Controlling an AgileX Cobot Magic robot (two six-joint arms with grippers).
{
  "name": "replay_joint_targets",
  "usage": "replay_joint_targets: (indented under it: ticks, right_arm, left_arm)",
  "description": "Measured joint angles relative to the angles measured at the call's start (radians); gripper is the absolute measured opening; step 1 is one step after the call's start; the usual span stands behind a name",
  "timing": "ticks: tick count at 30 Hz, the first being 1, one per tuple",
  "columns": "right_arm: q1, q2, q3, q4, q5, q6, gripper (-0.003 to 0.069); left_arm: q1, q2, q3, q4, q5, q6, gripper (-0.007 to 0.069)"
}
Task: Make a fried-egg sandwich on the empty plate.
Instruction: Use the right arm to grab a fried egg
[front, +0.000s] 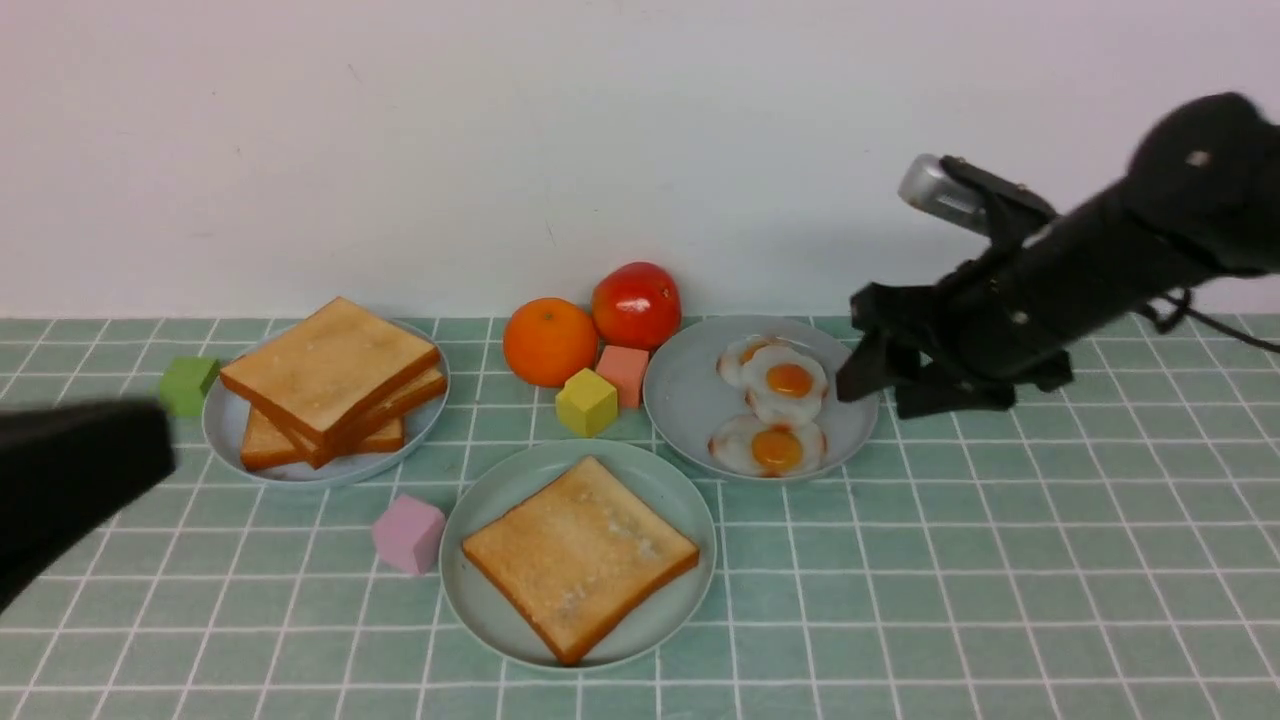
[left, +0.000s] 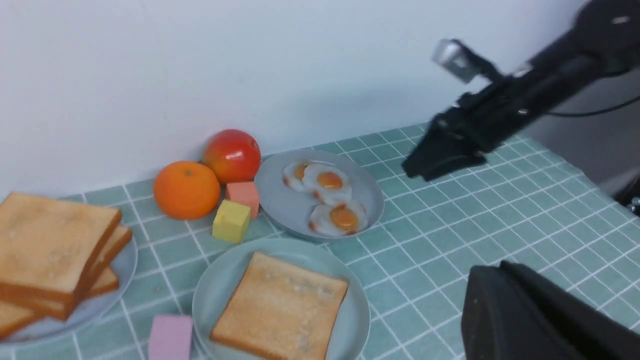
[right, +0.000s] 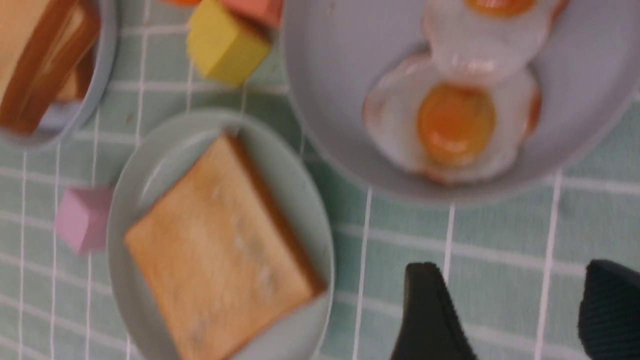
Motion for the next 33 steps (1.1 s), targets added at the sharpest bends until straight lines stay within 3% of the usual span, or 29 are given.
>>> replay_joint_targets:
  ticks: [11, 19, 33]
  right_arm:
    - [-0.015, 0.294, -0.277, 0.078, -0.008, 0.005, 0.0412]
    - [-0.043, 0.350, -0.311, 0.084, -0.023, 0.027, 0.0412]
    - [-0.045, 0.435, -0.324, 0.263, -0.101, -0.032, 0.0413]
  left_arm:
    - [0.000, -0.014, 0.068, 0.018, -0.057, -0.089, -0.0013]
    - [0.000, -0.011, 0.068, 0.018, -0.058, -0.096, -0.0013]
    - [0.000, -0.011, 0.068, 0.025, -0.058, -0.096, -0.0013]
